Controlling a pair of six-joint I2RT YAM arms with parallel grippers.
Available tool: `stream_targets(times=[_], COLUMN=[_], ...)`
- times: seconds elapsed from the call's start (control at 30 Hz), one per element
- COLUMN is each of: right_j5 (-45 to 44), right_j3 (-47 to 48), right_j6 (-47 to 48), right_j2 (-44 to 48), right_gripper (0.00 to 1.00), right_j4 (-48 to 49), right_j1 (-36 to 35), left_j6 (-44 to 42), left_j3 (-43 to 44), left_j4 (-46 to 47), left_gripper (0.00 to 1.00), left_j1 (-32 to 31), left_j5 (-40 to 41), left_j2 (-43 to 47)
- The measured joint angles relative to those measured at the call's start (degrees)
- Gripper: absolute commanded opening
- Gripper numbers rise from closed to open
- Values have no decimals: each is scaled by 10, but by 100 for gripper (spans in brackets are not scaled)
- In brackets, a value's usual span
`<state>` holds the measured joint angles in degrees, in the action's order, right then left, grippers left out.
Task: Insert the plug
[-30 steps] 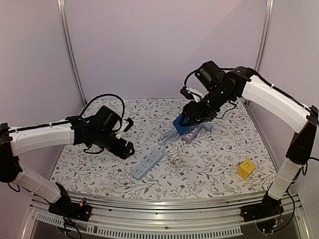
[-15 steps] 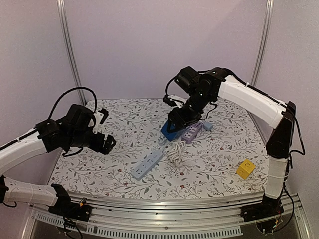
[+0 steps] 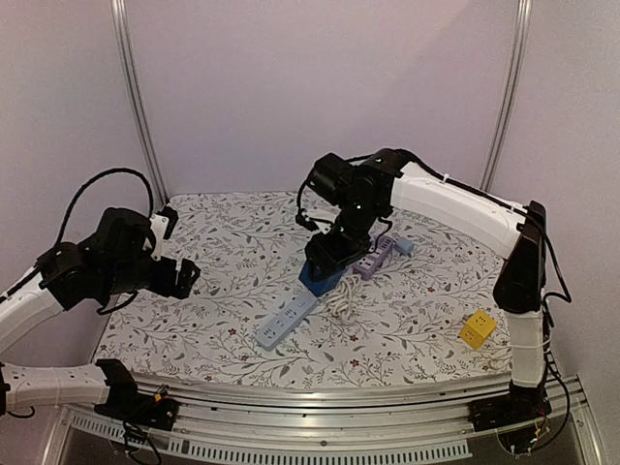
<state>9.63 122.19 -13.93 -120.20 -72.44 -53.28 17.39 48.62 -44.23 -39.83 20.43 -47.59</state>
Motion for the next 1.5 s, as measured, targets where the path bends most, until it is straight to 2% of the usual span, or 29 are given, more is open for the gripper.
stream_targets(times=[0.3, 0.5, 0.77, 1.5], right_j5=[-25, -35, -47, -42], right_j3=[64, 96, 100, 111], right_j6=[-4, -9, -22, -70], right_j2=[-64, -106, -142, -173], right_gripper=[0, 0, 0, 0], right_j4=[-11, -23, -31, 9], right_j1=[-21, -26, -45, -52], left_j6=[5, 8, 14, 22], left_j3=[0, -52, -69, -72], left_j4=[-13, 7, 18, 20], left_gripper=[99, 100, 99, 100], left_j1=[0, 0, 1, 8], left_j5=[6, -2, 49, 57], left_j2=[79, 129, 196, 176])
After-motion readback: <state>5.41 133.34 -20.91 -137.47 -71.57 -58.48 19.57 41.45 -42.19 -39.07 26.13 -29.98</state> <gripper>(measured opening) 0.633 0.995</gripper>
